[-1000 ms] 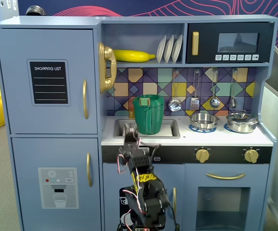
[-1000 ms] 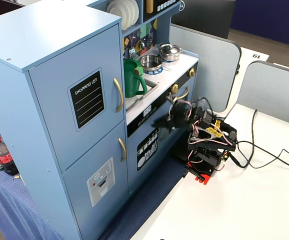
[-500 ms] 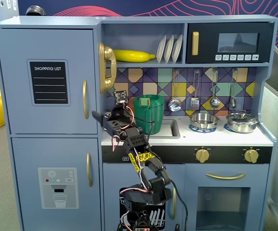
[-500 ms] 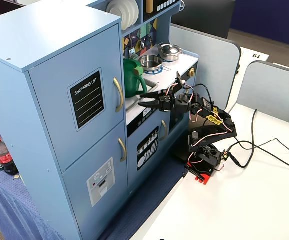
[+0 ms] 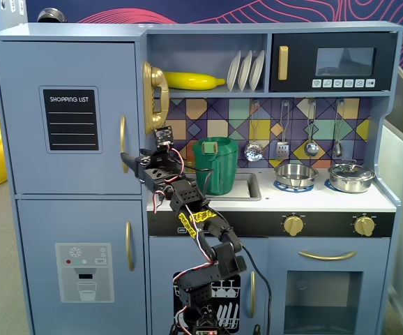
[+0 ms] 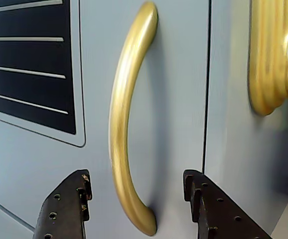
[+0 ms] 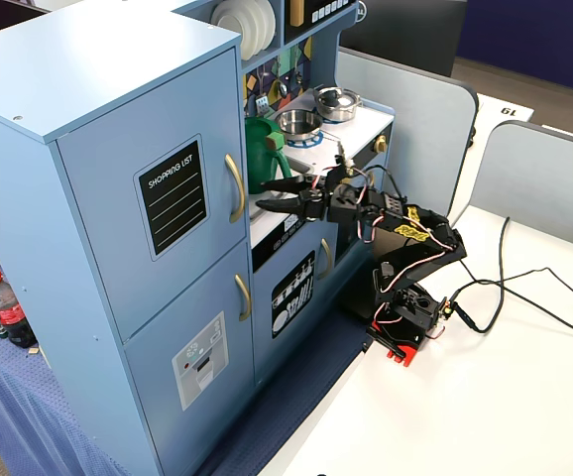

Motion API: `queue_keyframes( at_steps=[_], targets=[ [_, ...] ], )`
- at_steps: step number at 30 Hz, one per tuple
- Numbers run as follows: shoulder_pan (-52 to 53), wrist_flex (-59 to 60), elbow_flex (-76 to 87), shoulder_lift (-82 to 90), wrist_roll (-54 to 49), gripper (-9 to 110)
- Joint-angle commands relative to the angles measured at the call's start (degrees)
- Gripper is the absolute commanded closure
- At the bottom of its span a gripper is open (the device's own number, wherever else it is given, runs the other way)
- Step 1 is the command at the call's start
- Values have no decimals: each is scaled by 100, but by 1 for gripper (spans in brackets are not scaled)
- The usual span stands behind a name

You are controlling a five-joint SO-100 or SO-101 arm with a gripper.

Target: Open the left cabinet door

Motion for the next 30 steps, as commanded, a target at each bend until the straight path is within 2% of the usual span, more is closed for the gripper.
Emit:
queue_keyframes(
  at_steps=[1,10,17,23,30],
  targets=[
    [-79,-334,-483,-264,62,85],
    [-387,-879,-694,-976,-18,85],
    [-1239,-993,-668,-1081,-422,86],
    [-1819,-940,-439,-475,-703,86],
    [-1652,-62,-88,896,-642,87]
  ],
)
